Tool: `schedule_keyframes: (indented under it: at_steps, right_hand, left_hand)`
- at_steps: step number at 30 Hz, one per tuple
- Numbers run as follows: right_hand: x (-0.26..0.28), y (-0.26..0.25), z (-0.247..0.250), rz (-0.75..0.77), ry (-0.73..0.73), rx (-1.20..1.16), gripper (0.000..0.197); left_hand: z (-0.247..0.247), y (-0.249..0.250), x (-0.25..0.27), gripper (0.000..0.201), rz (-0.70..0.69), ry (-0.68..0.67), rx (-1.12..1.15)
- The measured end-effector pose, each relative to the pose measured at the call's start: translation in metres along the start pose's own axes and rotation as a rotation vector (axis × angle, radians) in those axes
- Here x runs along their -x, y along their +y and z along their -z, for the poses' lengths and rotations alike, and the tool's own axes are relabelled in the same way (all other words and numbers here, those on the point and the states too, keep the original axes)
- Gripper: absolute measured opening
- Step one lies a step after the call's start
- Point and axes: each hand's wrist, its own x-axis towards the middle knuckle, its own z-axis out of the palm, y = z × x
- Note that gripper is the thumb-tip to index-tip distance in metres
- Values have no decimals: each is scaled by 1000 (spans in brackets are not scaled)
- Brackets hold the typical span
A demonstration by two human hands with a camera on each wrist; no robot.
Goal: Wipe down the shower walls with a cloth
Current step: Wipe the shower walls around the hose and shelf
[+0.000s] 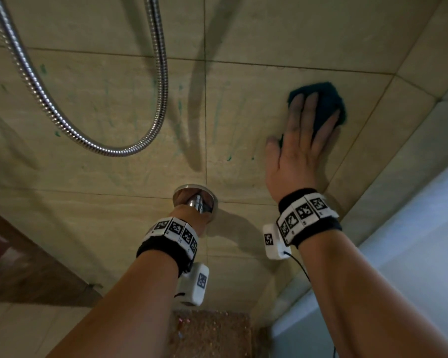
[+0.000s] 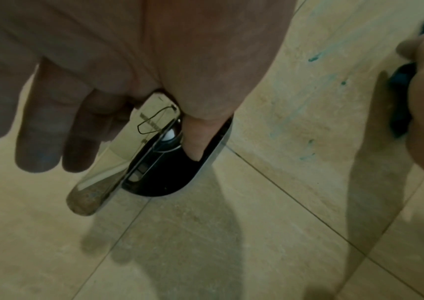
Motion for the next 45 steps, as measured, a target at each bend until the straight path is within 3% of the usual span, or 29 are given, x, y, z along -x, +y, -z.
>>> schedule_keyframes:
  at_steps: [3,6,10,14,17,20,26,37,41,45]
  right_hand:
    - [41,13,-25,-15,-200,69,74]
    - [79,28,-50,-33,-370,84,79]
    - [126,44,-80,-27,-508,118,84]
    - [151,54,-89,29,-606,166,79]
    - [155,56,-88,29,-622,135,78]
    - [148,55,-80,52,-598,113,73]
    - [106,36,-74,141,-347,124,73]
    - [157,61,-97,181,-512,249,89]
    - [144,51,-84,167,-463,251,85]
    - [95,22,-59,146,-336,262,83]
  left_hand:
    - [-6,-3,6,55,121,103,142]
    - [-16,-4,25,78,126,272,122]
    - [-28,-4,47,119,-64,543,137]
    - [-34,-3,51,120,-334,694,105]
    - [-41,-4,53,124,-472,686,11]
    - [-42,-3,50,125,-515,700,-1]
    - [-42,8,28,125,-447,667,-11]
    - [-47,5,16,130,-428,682,-8]
    - [-46,5,17,132,-421,651,-3]
    - [-42,5,19,131,-421,607,7]
